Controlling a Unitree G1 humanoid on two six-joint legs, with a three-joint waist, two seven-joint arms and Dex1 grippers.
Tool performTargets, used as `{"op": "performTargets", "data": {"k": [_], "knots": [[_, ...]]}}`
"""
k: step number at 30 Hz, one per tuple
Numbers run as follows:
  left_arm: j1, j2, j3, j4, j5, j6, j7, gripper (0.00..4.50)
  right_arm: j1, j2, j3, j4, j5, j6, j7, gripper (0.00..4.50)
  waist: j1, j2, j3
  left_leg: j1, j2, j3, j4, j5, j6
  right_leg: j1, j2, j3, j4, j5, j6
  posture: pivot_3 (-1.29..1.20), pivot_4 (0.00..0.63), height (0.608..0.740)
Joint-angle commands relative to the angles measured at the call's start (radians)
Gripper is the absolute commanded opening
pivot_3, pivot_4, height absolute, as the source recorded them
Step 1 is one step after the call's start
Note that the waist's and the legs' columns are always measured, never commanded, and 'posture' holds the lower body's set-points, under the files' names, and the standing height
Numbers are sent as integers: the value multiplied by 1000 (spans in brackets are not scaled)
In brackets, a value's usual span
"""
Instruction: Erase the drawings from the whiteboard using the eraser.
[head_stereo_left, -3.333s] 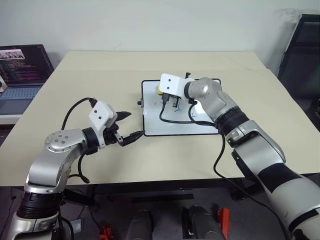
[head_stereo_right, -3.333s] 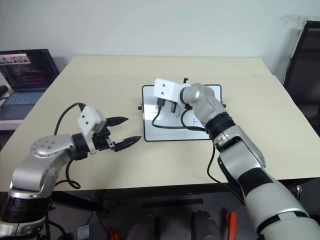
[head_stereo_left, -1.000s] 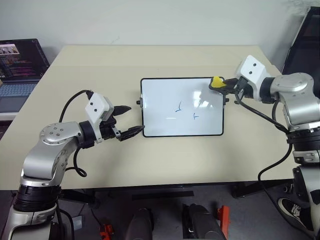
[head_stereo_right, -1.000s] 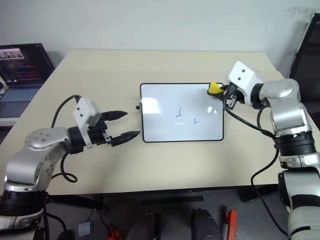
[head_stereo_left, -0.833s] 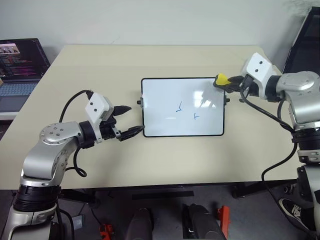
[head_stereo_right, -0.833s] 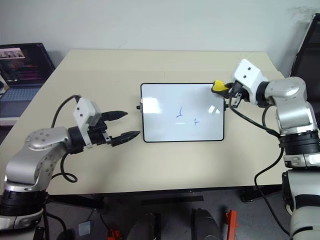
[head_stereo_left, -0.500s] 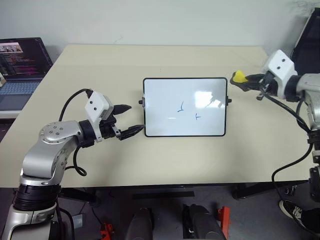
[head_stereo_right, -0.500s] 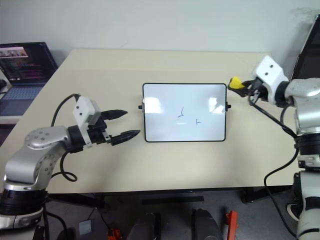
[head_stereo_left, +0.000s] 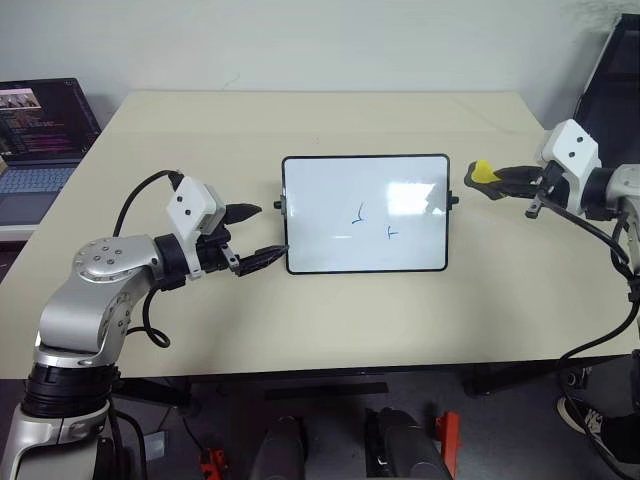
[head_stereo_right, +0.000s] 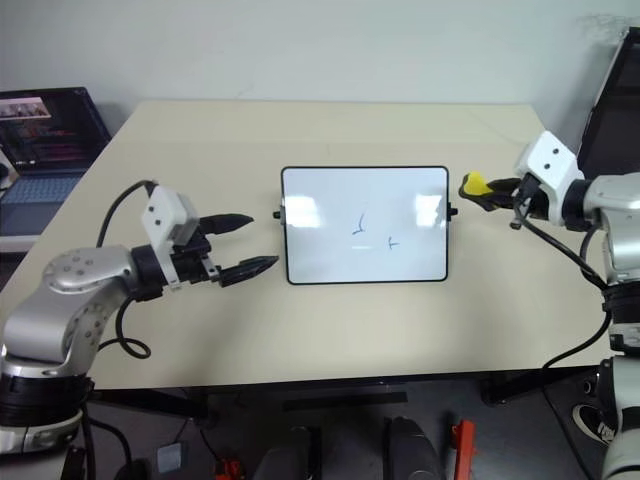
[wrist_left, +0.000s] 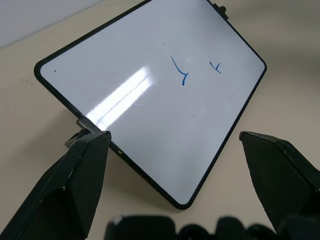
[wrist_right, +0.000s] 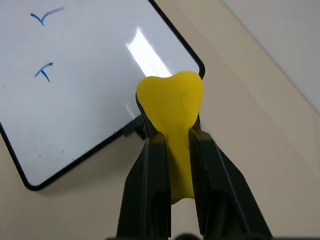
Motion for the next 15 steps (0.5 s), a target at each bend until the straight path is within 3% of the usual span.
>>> {"op": "performTargets", "data": {"k": [1,15], "knots": [[-16,15,15,-33,-8,-6,-6,4500,-28,6,-3,-61,25,2,18,228,1,0,0,0,0,0,0,0,0,0,0,0,0,0,0,0,150,740],[-10,22,19,-38,-9,-8,-9,4500,-64,21,15,-45,27,-12,58,225,5,0,0,0,0,0,1,0,0,0,0,0,2,0,0,0,150,740]]}}
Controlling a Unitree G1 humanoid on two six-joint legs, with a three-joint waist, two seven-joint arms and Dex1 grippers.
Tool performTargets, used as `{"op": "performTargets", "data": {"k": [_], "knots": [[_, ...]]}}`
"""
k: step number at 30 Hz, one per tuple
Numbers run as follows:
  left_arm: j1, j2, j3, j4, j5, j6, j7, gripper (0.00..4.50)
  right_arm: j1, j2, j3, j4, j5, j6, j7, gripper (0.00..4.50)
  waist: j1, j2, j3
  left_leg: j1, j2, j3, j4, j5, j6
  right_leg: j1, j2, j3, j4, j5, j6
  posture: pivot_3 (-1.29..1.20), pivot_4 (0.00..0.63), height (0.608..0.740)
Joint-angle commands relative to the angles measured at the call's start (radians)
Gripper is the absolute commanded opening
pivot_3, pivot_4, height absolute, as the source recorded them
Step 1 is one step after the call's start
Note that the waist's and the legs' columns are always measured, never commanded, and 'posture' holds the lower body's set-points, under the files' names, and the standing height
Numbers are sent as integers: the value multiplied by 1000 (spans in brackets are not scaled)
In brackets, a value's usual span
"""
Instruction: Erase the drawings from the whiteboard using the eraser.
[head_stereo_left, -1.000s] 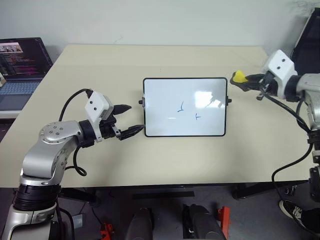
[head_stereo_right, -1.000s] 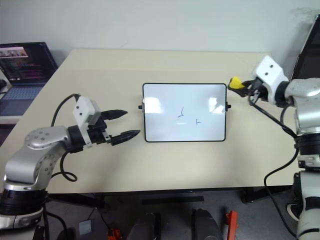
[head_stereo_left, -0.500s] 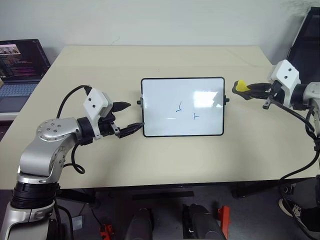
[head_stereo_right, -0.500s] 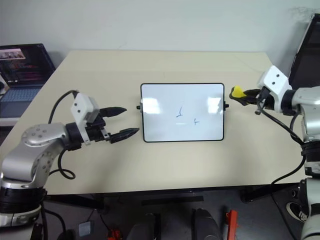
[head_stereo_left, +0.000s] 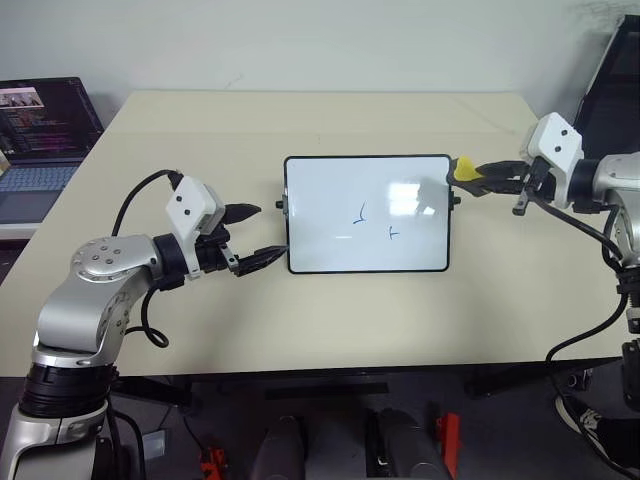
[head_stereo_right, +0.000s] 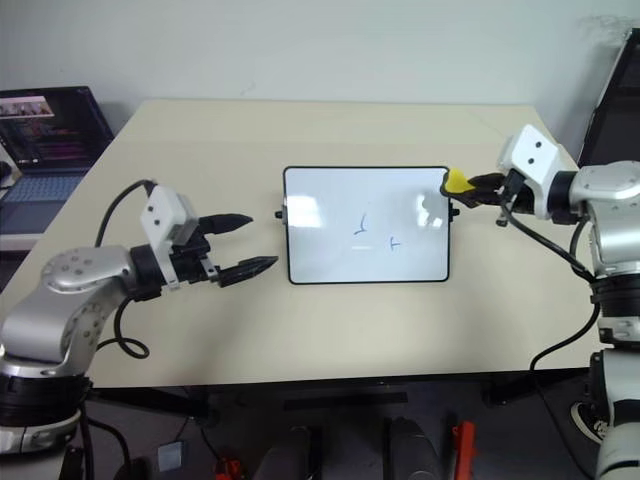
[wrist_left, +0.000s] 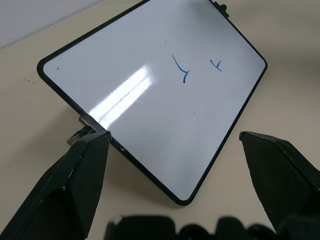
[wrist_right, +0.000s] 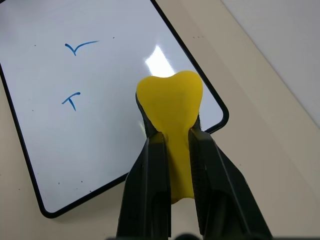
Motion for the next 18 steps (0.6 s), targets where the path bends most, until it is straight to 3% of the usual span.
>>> {"op": "performTargets", "data": {"k": [1,9,13,18], "knots": [[-10,14,19,-37,-9,-9,-3,4500,-29,-6,-10,-18,16,-16,11,225,0,0,0,0,0,0,0,0,0,0,0,0,0,0,0,0,150,740],[-7,10,14,-31,-7,-11,-8,4500,-23,19,-3,-98,50,13,38,222,-3,0,0,1,0,0,5,0,0,0,0,0,7,0,0,0,150,740],[10,3,-3,-10,9,-22,-12,4500,-10,127,67,-249,58,67,5,222,-13,0,0,1,1,0,10,0,0,0,1,1,11,-1,0,0,150,740],[8,-6,-9,-13,5,-20,-10,4500,-70,258,145,-166,-45,39,-120,222,-10,0,0,2,1,-1,14,0,0,1,2,0,13,-1,4,0,150,740]]}}
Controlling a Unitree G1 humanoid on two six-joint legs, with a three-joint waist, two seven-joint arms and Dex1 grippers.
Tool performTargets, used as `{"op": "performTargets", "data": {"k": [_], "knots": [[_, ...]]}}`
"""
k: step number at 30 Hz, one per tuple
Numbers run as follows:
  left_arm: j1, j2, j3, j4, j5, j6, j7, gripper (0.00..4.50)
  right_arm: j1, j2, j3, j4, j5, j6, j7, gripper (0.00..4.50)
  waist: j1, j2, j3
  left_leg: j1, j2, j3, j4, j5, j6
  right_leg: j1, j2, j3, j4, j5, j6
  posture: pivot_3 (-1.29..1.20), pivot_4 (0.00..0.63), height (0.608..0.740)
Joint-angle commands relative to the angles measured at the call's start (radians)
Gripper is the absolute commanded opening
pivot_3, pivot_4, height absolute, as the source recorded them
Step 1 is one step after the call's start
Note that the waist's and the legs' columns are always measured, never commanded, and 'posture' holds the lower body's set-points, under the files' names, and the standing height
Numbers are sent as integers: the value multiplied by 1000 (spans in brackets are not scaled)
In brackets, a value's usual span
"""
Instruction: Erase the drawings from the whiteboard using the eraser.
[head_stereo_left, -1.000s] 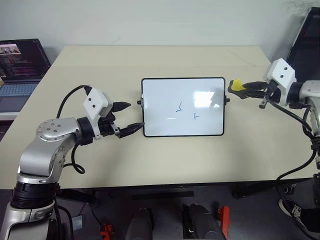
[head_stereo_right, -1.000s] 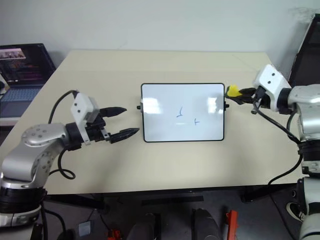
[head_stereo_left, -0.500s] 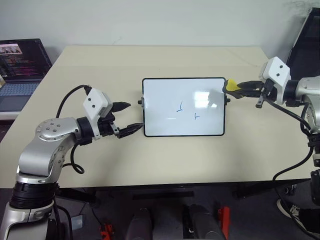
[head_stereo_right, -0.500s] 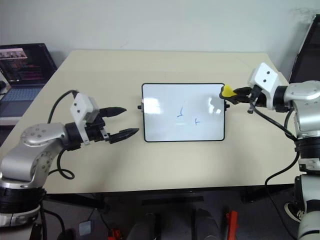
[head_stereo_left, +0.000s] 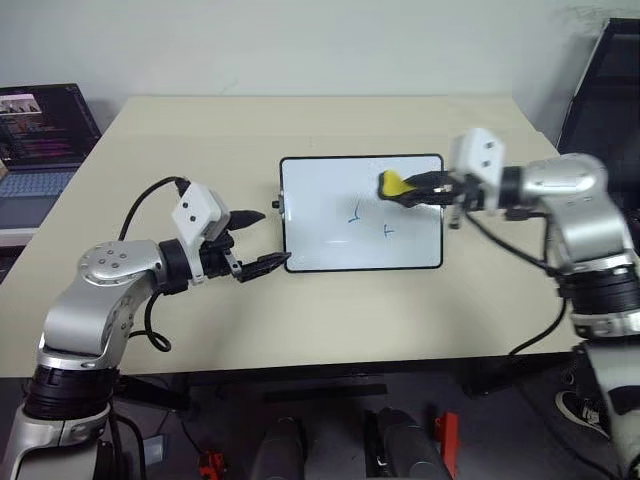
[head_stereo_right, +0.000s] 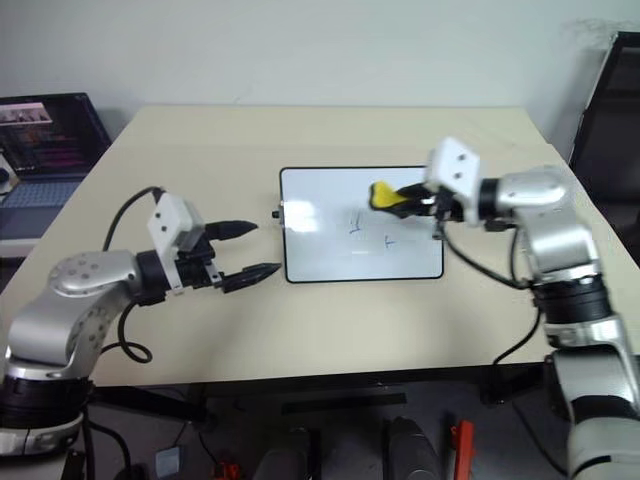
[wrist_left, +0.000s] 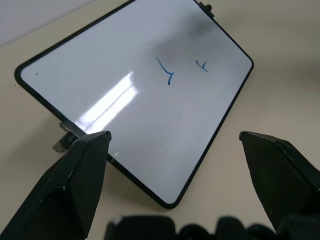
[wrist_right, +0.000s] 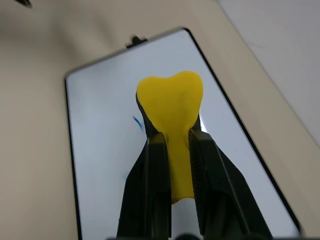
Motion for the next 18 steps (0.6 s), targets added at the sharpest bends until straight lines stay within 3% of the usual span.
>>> {"op": "performTargets", "data": {"k": [1,7,18], "knots": [[-10,2,10,-15,0,-13,3,4500,-72,43,20,69,-65,-37,-91,222,3,0,0,0,0,0,1,0,0,0,0,0,0,0,0,0,150,740],[-12,-3,2,-16,2,-17,5,4500,-152,145,87,269,-172,-117,-207,222,11,0,0,-1,-1,0,1,0,0,0,-1,0,-2,3,-2,0,150,740],[8,-7,8,-36,-4,-12,20,4500,-260,180,194,503,-365,-184,-307,204,4,0,0,-1,-1,0,1,0,0,0,-1,0,-1,3,-2,0,150,740]]}}
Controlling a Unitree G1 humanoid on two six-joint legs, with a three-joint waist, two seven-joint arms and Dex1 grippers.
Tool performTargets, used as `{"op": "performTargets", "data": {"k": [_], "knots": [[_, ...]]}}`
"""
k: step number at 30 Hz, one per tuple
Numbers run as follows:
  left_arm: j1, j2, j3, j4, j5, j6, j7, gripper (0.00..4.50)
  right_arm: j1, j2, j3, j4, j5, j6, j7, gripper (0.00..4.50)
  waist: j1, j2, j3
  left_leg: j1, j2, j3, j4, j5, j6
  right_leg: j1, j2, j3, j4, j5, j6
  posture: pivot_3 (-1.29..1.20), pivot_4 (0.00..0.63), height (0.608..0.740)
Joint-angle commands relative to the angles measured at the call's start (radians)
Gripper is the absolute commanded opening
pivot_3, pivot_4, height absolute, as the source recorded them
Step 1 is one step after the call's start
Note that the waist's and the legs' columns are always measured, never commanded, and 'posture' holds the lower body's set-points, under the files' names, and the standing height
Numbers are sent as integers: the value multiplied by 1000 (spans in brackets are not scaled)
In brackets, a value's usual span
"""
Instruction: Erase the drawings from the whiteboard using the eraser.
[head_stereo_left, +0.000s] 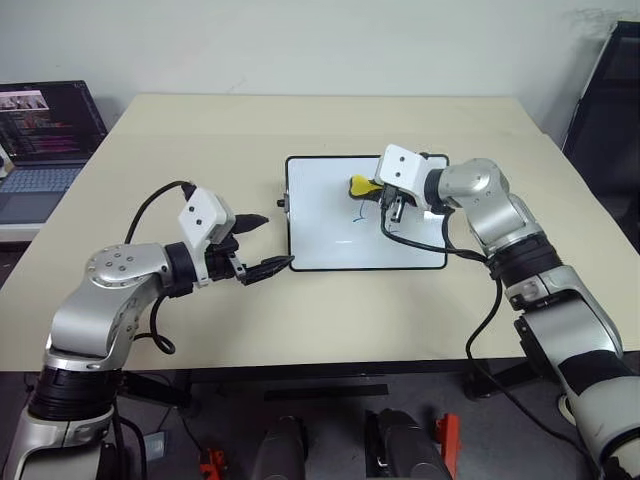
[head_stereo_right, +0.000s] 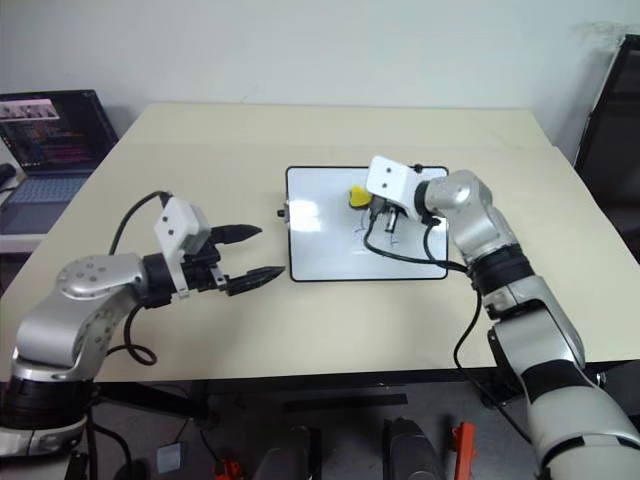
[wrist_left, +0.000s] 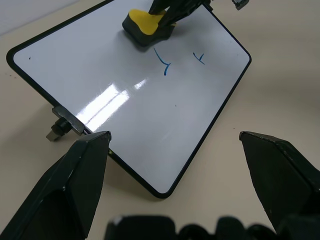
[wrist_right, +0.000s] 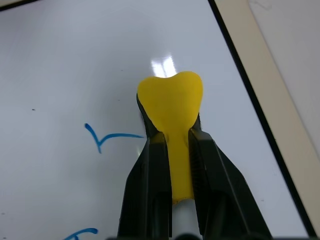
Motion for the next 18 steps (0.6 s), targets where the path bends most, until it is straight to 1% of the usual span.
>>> {"op": "performTargets", "data": {"k": [1,6,8,10,11,14,18], "knots": [[2,2,23,-38,-7,-10,7,4500,-36,-2,14,47,-57,-22,-50,204,-2,0,0,0,0,0,0,0,0,0,0,0,0,0,0,0,150,740],[2,3,21,-38,-8,-10,10,4500,-15,-5,63,31,-115,-30,-43,189,-2,0,0,1,0,0,1,0,0,1,0,0,0,1,0,0,150,740],[4,7,18,-33,-4,-12,7,4500,32,-10,106,-25,-159,-29,-32,189,-2,-1,0,4,0,0,1,0,0,4,0,0,0,1,0,0,150,740],[4,8,17,-32,-2,-13,5,4500,68,-13,125,-78,-178,-15,-15,187,-2,-1,-1,11,0,0,-1,0,0,11,0,0,-2,-2,4,0,150,740],[3,8,17,-32,-2,-13,5,4500,90,-14,131,-117,-183,-2,0,187,-2,-1,-1,15,0,0,-1,0,0,14,0,0,-2,-5,1,0,150,740],[-3,7,12,-28,0,-13,3,4500,154,-25,156,-219,-209,32,42,187,-3,-1,-1,16,0,0,-1,0,0,15,0,0,-1,-5,-1,0,150,740],[-8,6,6,-22,4,-17,0,4500,215,-41,185,-297,-243,57,83,187,-3,-1,-1,16,0,0,0,0,0,15,0,1,0,-5,-1,0,150,740]]}}
